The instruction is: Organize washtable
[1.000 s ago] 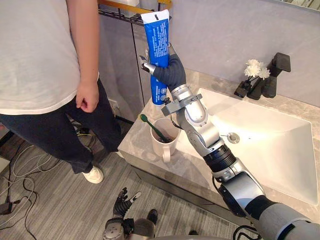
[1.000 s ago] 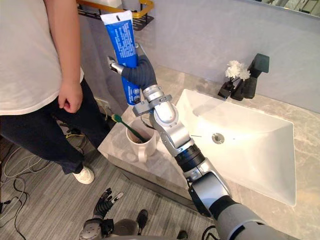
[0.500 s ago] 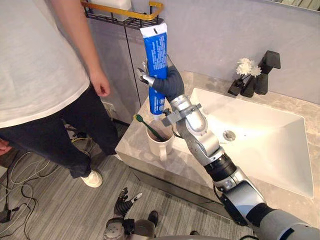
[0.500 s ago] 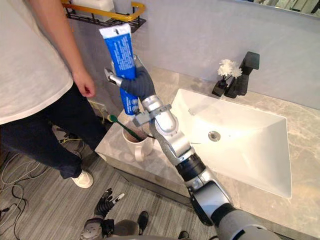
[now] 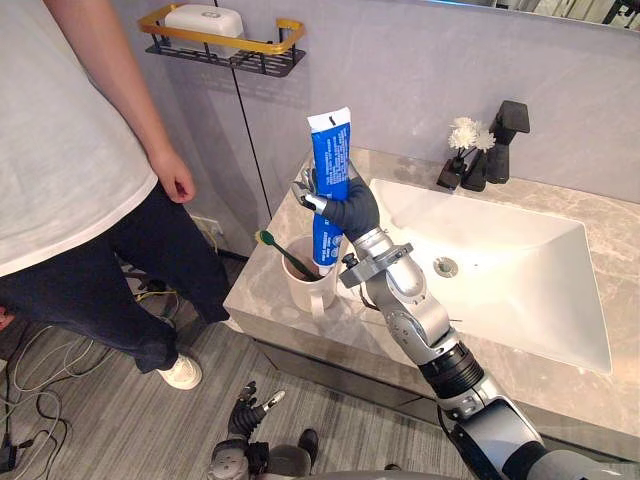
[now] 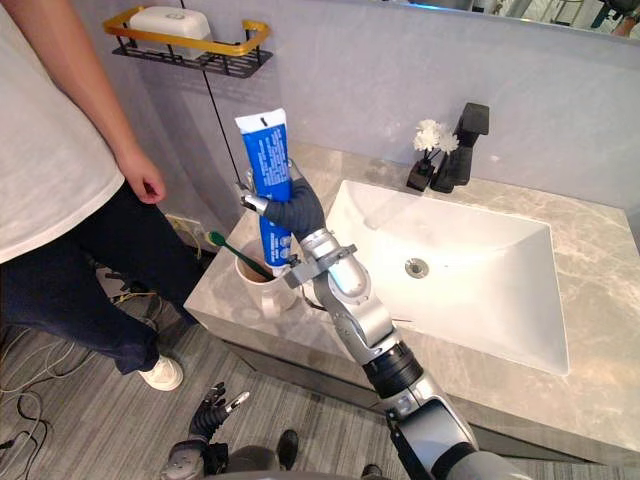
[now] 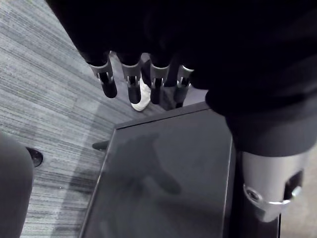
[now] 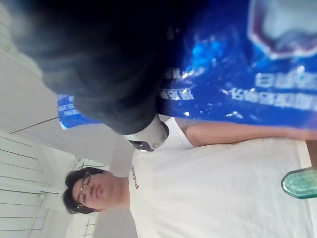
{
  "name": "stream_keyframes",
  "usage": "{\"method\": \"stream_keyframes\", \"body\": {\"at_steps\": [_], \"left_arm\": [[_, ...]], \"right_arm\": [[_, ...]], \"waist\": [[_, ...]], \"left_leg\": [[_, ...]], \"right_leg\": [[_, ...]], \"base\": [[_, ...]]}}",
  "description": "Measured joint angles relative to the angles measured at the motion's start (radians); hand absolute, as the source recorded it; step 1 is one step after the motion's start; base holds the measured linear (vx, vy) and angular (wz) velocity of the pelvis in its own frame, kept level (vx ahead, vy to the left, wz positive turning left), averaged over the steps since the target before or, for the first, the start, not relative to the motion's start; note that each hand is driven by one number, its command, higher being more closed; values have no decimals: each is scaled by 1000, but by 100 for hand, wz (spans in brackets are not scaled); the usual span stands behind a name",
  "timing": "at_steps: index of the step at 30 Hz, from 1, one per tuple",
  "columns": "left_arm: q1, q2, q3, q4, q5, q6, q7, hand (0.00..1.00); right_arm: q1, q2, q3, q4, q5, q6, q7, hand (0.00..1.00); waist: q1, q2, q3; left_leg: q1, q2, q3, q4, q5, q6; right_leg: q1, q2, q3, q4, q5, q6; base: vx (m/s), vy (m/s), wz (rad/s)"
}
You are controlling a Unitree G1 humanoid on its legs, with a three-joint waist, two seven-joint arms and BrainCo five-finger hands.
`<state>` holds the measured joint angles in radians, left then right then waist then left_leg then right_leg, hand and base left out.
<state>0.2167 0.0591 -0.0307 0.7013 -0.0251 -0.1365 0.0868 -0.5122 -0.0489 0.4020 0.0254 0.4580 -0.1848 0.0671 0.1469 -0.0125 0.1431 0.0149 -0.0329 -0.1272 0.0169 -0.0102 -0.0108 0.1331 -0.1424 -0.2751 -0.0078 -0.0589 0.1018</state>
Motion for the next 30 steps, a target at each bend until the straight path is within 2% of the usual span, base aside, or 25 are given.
{"method": "stream_keyframes", "body": {"at_steps": [25,30], "left_arm": [[-2,1,-1,3,0,-4,-2,0],[-2,4,-1,3,0,-4,-19,0]], "right_arm": [[14,3,-1,44,-66,0,-23,100],[20,3,0,79,-86,1,-23,100]], "waist": [[4,-5,-3],[4,-12,-8]], "left_leg": [[-4,-2,-25,-17,17,-2],[-6,-2,-28,-17,17,-2]], "right_leg": [[1,0,-23,0,0,0],[0,0,-24,0,0,0]], "base": [[-9,-1,2],[0,0,0]]}}
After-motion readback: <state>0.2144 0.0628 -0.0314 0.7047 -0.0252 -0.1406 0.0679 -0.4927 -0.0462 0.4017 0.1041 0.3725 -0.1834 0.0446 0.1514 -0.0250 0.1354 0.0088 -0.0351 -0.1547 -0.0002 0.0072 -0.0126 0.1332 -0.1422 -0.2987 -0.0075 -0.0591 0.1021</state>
